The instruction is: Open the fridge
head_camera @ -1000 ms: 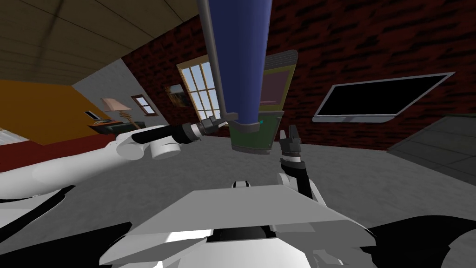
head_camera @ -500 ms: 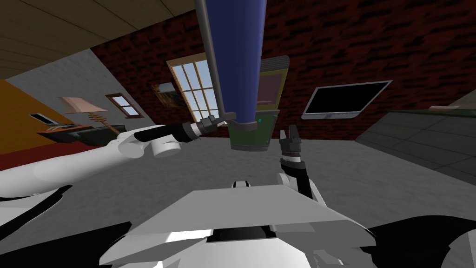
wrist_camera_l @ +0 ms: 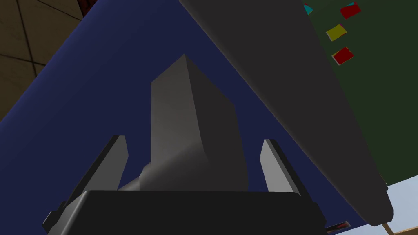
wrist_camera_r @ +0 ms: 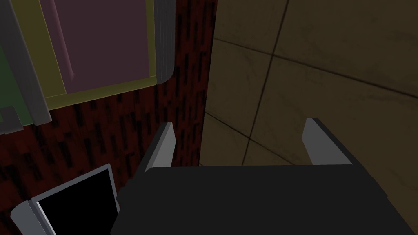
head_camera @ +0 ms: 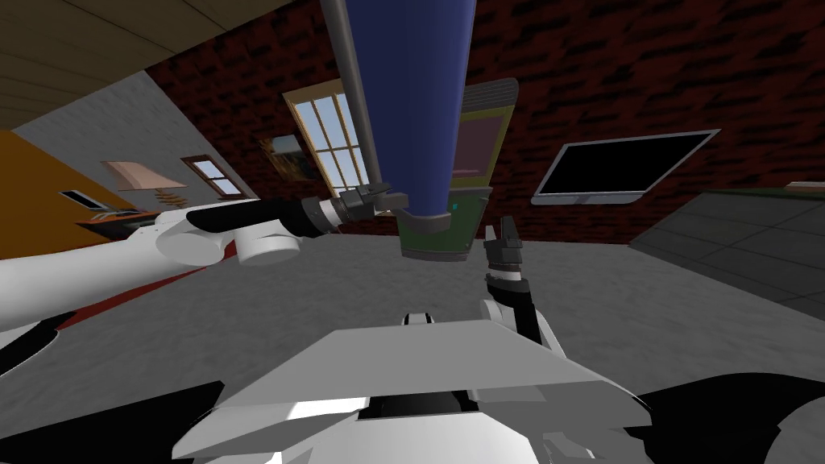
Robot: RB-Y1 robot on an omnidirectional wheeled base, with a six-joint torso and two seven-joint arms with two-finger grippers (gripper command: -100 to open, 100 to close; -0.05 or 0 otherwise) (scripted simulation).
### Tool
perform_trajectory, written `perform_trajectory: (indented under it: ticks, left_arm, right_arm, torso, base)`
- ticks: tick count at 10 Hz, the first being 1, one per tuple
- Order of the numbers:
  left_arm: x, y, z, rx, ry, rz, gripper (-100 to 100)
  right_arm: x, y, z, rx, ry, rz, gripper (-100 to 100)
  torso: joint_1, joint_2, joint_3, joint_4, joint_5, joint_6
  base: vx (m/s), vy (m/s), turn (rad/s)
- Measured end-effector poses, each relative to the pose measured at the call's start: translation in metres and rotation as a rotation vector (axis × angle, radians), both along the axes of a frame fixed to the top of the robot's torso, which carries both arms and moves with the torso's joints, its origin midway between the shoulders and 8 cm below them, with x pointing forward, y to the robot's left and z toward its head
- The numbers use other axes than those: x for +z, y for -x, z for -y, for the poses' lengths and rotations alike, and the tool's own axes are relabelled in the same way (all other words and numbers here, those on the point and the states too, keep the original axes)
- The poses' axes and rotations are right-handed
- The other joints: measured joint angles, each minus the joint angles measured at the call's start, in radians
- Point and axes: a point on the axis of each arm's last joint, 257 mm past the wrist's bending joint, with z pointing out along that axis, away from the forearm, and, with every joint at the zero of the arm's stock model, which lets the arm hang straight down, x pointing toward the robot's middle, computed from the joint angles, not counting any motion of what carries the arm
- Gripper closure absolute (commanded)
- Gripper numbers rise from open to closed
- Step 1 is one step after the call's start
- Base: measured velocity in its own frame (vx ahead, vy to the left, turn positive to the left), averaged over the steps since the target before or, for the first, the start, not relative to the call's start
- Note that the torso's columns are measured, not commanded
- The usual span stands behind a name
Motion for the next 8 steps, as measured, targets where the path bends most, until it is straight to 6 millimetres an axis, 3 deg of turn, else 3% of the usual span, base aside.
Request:
perform_trajectory:
  ticks: [2, 3, 8]
  left_arm:
    - [0.013, 0.009, 0.003, -0.005, 0.0, 0.002, -100]
    - [0.014, 0.01, 0.003, -0.007, 0.001, 0.001, 0]
    - [0.015, 0.011, 0.004, -0.009, 0.002, 0.003, 0]
  right_arm:
    - [0.0, 0.0, 0.0, 0.0, 0.0, 0.0, 0]
    - [0.0, 0.0, 0.0, 0.0, 0.0, 0.0, 0]
    - [0.0, 0.0, 0.0, 0.0, 0.0, 0.0, 0]
  torso:
    - [0.004, 0.001, 0.001, 0.0, 0.002, -0.001]
    - [0.003, 0.001, 0.002, -0.001, 0.002, -0.001]
    - [0.001, 0.001, 0.002, 0.0, 0.001, 0.0]
  base:
    - [0.023, -0.005, 0.026]
    - [0.0, 0.0, 0.0]
    - [0.0, 0.0, 0.0]
